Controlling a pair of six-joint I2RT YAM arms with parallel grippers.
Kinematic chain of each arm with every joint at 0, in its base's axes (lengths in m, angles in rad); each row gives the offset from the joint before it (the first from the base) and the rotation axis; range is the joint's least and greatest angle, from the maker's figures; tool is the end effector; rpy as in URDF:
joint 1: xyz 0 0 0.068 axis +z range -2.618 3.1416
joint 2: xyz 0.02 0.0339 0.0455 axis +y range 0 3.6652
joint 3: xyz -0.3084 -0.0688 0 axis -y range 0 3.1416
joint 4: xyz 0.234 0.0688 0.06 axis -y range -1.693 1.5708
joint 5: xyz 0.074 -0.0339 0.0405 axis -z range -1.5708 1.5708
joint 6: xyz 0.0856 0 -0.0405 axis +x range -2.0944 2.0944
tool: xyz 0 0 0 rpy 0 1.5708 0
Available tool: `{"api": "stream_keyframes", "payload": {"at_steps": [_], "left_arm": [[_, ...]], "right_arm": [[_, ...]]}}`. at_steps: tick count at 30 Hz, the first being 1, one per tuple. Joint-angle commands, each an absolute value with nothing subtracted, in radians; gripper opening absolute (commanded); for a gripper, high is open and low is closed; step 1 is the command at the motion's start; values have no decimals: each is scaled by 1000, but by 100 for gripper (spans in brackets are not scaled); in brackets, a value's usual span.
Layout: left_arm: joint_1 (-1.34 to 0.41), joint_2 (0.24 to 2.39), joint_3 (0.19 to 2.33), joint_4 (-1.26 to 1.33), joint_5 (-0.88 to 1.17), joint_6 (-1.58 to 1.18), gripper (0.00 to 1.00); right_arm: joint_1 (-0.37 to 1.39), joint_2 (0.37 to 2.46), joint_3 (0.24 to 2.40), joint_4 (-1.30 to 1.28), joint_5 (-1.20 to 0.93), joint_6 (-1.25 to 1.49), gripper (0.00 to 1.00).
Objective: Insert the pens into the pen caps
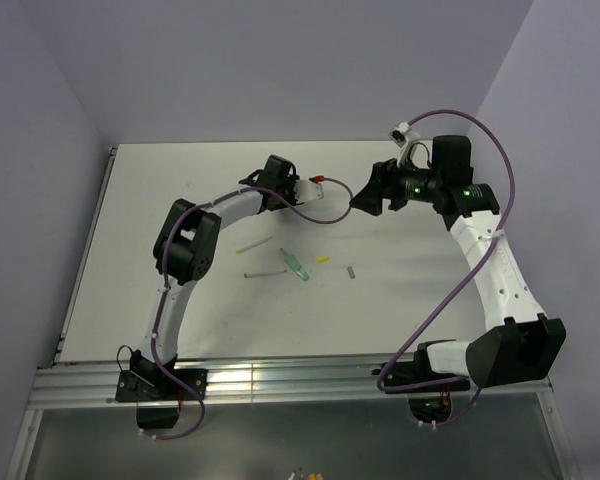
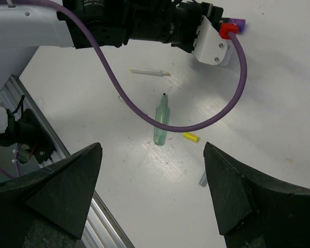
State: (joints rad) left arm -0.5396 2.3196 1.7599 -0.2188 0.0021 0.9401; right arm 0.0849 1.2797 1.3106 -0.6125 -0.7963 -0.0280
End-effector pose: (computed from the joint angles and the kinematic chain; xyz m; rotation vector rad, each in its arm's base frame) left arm 0.4921 -0.2949 0.1539 1.5902 1.7406 0.1937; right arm 0.2692 0.0843 0.4026 -0.5733 1.9973 0.8831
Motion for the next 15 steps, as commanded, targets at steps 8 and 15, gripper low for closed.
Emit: {"api": "stream_keyframes", "payload": {"at_steps": [8, 15], "left_arm": [[-557, 2260, 1770, -342, 83, 868, 41], [-554, 2148, 1831, -449, 129, 825, 44]], "right_arm": [[81, 1240, 1367, -623, -793, -46, 87], [81, 1226, 1367, -627, -778, -44, 87]]}}
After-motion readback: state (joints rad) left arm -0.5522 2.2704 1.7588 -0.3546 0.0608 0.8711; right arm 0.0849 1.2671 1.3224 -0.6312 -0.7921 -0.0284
